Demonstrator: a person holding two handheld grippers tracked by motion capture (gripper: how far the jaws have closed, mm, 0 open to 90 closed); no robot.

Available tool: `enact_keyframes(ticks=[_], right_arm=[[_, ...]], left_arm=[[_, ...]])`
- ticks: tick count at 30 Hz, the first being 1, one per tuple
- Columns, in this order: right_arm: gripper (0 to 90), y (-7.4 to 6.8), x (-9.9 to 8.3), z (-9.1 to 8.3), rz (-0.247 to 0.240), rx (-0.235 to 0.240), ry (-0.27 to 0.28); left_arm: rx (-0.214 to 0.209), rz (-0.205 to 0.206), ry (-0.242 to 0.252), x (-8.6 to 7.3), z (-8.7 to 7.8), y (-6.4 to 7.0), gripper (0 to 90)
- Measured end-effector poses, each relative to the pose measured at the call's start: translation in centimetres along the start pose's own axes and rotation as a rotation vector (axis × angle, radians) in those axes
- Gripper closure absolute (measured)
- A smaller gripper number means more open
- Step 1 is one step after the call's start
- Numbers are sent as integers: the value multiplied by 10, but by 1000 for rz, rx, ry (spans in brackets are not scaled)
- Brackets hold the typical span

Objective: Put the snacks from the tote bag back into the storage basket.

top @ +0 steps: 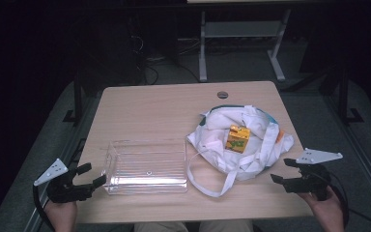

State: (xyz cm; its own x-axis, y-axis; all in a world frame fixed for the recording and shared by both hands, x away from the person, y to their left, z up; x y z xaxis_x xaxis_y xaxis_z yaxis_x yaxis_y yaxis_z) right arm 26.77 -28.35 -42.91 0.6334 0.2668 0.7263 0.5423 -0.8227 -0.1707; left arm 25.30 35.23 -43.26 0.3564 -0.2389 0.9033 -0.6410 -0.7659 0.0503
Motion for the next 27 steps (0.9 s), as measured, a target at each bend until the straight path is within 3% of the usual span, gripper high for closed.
enact_keyframes(ticks=[8, 18, 27], right_arm=[[202, -1, 7, -5, -23, 1, 8], [173, 4, 23, -6, -35, 3, -36], [144, 2, 41, -1, -81, 19, -62]], left_arm=[[4, -1, 1, -1, -1, 0, 128], [9, -6, 5, -2, -3, -2, 127], [8, -5, 2, -2, -2, -2, 128]])
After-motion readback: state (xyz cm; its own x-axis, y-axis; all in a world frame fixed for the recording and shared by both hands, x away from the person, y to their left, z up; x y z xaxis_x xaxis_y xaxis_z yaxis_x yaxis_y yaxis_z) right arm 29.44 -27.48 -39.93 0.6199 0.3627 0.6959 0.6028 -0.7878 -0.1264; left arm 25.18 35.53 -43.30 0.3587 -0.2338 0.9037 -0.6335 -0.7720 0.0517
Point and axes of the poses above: each handheld gripper's, and its own axes: z roughly forward along the jaws, x roughly out of its top, y roughly to its right, the point moved 3 cm from there along z, roughly forward along the jaws, and after that the axes turned 10 degrees about z, right-handed, at the moved point
